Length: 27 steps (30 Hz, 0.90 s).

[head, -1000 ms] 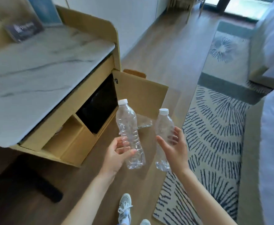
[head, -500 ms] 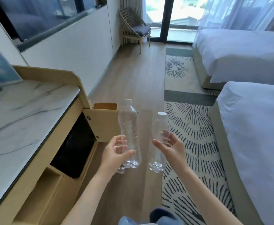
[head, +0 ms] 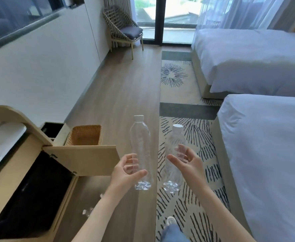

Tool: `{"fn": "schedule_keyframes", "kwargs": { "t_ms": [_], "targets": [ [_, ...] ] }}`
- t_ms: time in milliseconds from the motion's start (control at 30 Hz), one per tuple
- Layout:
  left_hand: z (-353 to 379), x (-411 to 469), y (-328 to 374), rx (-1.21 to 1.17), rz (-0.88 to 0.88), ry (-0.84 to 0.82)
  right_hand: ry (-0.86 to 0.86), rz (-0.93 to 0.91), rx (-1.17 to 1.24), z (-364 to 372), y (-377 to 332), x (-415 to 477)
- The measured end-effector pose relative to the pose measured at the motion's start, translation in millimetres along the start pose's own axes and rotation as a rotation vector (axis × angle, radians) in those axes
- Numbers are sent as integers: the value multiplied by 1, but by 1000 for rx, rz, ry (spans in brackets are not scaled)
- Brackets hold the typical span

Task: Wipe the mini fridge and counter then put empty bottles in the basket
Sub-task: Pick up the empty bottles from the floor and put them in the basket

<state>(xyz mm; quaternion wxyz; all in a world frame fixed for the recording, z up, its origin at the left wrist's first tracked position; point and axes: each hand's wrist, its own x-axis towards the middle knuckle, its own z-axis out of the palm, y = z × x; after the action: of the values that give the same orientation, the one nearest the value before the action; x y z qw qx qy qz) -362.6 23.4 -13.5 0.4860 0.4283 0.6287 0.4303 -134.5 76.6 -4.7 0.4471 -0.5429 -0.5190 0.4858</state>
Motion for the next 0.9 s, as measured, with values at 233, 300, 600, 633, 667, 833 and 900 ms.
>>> {"fn": "schedule_keyframes", "kwargs": {
  "t_ms": [233, 300, 600, 633, 667, 833, 900],
  "targets": [
    [71, 111, 61, -36, 5, 43, -93, -4, -42, -61, -14, 142],
    [78, 143, 68, -30, -5, 53, -121, -2, -41, -61, -14, 180],
    [67, 320, 84, -45, -13, 187, -199, -28, -69, -8, -15, 381],
    [62, 344, 90, -53, -13, 198, -203, -33, -71, 1, -19, 406],
    [56, 369, 97, -54, -13, 208, -206, -34, -69, 9, -24, 432],
    [27, 484, 141, -75, 2, 247, -242, -25, -37, 43, -50, 548],
    [17, 524, 155, -65, 11, 267, -269, -34, -39, 56, -59, 591]
  ]
}}
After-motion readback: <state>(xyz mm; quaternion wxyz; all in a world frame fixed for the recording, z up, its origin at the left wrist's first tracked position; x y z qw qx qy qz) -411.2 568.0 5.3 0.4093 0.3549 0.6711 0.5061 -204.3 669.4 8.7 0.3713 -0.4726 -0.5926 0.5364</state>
